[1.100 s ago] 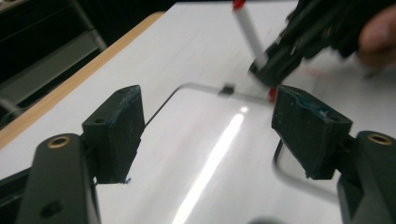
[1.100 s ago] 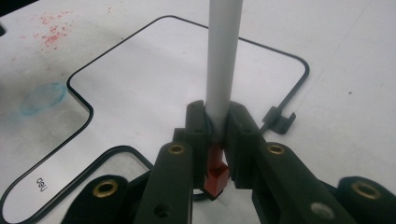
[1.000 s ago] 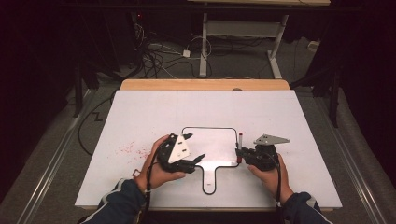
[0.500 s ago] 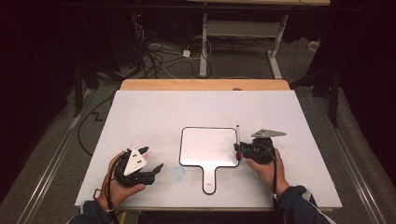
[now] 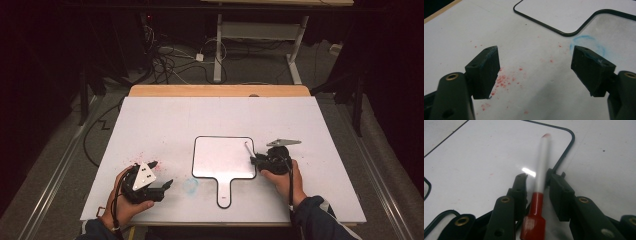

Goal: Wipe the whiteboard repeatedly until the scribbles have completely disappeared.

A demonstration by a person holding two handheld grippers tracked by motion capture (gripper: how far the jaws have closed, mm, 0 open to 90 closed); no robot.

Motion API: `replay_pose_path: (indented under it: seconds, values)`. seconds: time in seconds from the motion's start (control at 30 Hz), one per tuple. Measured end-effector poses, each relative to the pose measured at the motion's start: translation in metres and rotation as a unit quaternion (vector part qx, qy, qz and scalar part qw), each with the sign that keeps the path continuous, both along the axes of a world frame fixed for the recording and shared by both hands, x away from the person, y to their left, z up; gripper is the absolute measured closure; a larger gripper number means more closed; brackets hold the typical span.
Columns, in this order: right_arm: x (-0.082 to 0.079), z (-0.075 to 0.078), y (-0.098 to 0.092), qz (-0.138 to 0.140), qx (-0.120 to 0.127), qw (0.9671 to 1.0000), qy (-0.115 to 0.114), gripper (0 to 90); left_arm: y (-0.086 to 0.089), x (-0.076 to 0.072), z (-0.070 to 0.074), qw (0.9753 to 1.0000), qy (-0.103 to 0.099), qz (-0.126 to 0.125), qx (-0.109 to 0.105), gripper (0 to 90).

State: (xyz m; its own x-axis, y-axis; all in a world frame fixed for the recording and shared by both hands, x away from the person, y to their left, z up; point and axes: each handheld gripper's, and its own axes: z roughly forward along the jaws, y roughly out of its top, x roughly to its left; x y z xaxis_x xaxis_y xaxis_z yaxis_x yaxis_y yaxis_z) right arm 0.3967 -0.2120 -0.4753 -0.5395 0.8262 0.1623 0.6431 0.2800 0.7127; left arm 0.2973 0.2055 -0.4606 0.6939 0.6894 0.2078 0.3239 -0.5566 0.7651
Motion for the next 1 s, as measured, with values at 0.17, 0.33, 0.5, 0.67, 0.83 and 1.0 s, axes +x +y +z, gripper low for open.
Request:
replay_pose_path:
  seconds: [0.17, 0.33, 0.5, 0.67, 0.83, 1.0]
  values:
    - [-0.004, 0.002, 0.0, -0.004, -0.021, 0.9997, -0.009, 55.5, 0.002, 0.0, 0.0, 1.0, 0.002, 0.003, -0.004, 22.6]
    - [-0.001, 0.014, 0.004, 0.018, -0.029, 0.9972, -0.067, 55.8, 0.002, 0.0, 0.0, 1.0, 0.002, 0.003, -0.001, 22.6]
    - [0.008, 0.023, 0.016, 0.104, -0.056, 0.9881, -0.098, 80.5, 0.0, 0.003, -0.001, 1.0, 0.006, 0.001, 0.003, 22.6]
    - [0.013, 0.014, 0.037, 0.199, -0.098, 0.9733, -0.058, 85.8, -0.001, 0.005, -0.002, 0.9999, 0.011, -0.001, 0.003, 22.6]
    - [0.016, 0.012, 0.038, 0.174, -0.134, 0.9739, -0.059, 84.3, -0.001, 0.005, -0.002, 0.9999, 0.009, -0.004, 0.003, 22.6]
    - [0.018, 0.012, 0.027, 0.157, -0.121, 0.9788, -0.052, 82.3, -0.003, 0.005, -0.001, 0.9999, 0.009, -0.007, 0.006, 22.6]
